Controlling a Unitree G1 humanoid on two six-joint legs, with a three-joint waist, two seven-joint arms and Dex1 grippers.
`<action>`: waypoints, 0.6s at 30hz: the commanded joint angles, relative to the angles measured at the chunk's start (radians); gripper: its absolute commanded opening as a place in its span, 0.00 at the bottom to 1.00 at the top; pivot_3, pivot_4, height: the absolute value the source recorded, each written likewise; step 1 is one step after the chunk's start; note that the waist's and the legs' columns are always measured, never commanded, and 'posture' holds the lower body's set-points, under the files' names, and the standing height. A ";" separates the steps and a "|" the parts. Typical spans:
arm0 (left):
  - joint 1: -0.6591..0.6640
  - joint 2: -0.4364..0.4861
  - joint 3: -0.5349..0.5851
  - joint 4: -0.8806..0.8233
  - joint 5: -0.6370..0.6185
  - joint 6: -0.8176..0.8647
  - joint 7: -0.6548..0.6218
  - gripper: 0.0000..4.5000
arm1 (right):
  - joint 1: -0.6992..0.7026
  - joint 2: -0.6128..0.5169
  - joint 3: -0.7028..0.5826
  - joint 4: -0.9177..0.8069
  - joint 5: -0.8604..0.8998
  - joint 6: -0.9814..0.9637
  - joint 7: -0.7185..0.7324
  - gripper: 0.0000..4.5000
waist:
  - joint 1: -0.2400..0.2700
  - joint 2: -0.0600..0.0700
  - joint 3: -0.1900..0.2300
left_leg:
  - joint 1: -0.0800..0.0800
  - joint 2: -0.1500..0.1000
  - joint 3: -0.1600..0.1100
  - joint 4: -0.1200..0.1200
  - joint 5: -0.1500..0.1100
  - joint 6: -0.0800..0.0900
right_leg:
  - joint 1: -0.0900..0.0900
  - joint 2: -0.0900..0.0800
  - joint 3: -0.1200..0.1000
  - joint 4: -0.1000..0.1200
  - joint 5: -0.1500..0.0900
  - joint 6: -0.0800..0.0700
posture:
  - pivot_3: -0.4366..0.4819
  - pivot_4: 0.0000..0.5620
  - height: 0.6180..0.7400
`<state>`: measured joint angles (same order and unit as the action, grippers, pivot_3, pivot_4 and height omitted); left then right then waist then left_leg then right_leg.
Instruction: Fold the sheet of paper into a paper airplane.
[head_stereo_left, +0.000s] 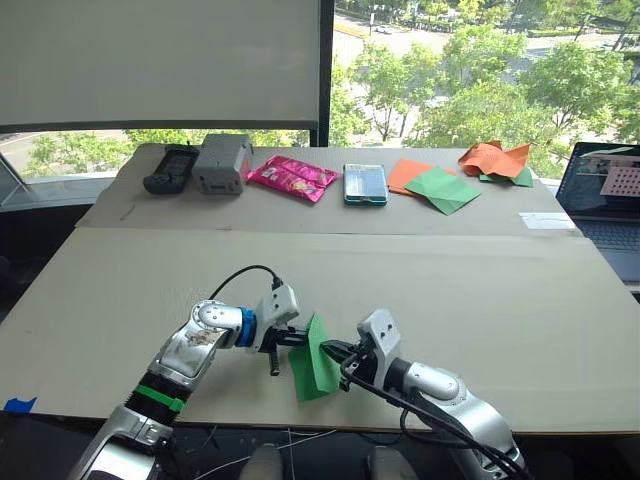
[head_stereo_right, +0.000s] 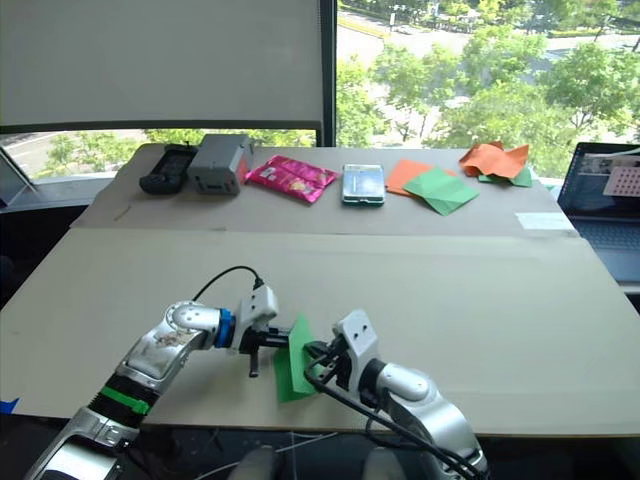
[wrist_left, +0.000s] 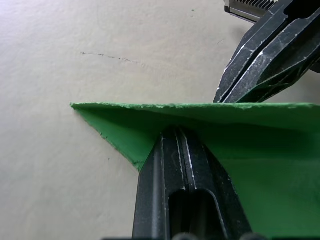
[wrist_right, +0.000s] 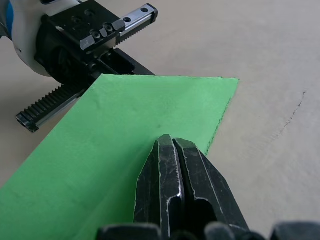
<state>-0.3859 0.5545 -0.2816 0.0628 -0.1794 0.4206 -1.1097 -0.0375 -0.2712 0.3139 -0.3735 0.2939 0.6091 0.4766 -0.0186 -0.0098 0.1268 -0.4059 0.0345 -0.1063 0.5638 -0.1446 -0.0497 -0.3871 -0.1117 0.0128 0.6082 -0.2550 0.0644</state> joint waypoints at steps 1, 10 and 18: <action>0.016 0.034 0.053 -0.037 -0.020 0.035 0.017 0.01 | -0.022 0.011 0.015 0.005 -0.010 -0.014 0.004 0.00 | 0.002 0.000 0.000 | 0.000 0.000 0.000 0.000 0.000 0.000 | 0.000 0.000 0.000 0.001 0.000 0.000 | 0.48 0.27 0.84; 0.045 0.034 0.174 -0.188 -0.207 0.178 0.003 0.01 | -0.038 0.005 0.022 0.045 -0.033 -0.009 0.009 0.00 | 0.006 -0.001 0.001 | -0.001 0.000 0.000 0.000 0.000 0.000 | 0.000 0.000 0.000 0.001 0.000 0.000 | 0.48 0.27 0.84; 0.106 0.037 0.085 -0.129 -0.156 0.127 0.005 0.01 | -0.048 0.009 0.014 0.043 -0.037 0.003 0.007 0.00 | 0.003 -0.001 0.001 | 0.000 0.000 0.000 0.000 0.000 0.000 | 0.000 0.000 0.000 0.001 0.000 0.000 | 0.48 0.27 0.84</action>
<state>-0.2847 0.5859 -0.1830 -0.0847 -0.3625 0.5842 -1.1101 -0.0732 -0.2638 0.3392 -0.3230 0.2570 0.6104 0.4810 -0.0158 -0.0105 0.1274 -0.4055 0.0346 -0.1064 0.5638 -0.1446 -0.0497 -0.3872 -0.1111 0.0130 0.6096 -0.2551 0.0641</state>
